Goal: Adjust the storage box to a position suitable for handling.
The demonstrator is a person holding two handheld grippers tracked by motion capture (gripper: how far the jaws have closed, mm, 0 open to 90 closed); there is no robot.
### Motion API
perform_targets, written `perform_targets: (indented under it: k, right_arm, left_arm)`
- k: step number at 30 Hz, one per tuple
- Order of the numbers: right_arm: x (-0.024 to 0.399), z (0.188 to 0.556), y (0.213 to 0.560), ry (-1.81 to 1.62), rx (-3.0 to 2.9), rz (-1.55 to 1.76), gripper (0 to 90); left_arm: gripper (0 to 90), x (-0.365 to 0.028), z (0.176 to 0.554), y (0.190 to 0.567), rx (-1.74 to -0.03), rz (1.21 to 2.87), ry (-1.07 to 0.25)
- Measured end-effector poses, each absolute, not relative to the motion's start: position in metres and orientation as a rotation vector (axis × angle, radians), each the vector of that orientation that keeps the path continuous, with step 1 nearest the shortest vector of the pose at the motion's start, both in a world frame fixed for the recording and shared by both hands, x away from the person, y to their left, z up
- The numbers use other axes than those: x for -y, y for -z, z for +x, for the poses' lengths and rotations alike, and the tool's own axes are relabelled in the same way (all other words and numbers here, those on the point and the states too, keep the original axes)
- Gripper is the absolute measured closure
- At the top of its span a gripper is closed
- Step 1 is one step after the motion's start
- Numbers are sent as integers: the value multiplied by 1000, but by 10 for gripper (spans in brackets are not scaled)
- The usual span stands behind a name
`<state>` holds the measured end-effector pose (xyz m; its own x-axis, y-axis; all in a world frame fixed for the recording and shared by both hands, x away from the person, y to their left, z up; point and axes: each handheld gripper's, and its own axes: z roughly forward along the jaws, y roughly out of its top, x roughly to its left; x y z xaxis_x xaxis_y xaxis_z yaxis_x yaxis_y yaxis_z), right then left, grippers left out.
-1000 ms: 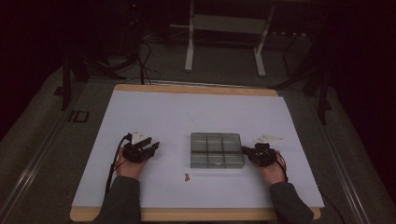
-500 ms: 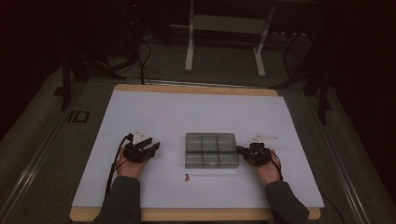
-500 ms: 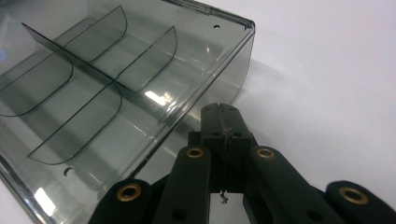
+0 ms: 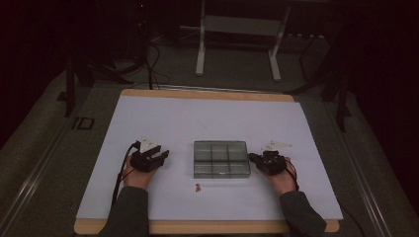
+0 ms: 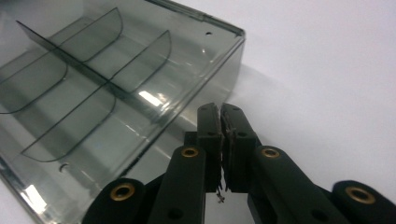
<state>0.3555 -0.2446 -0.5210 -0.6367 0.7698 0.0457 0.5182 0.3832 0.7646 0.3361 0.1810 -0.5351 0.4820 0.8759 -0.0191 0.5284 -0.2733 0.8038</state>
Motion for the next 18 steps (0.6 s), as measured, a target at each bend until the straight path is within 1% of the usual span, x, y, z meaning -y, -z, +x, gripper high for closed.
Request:
perform_targets:
  k: [11,16,18]
  right_arm:
    - [251,356,514,-1114,-2304,1129,858]
    - [252,355,512,-1105,-2292,1125,821]
    - [255,355,509,-1114,-2274,1135,784]
  left_arm:
    - [596,-181,335,534,-1162,1943,-570]
    - [596,-181,336,535,-1164,1948,-567]
    - [595,-182,336,535,-1163,1947,-568]
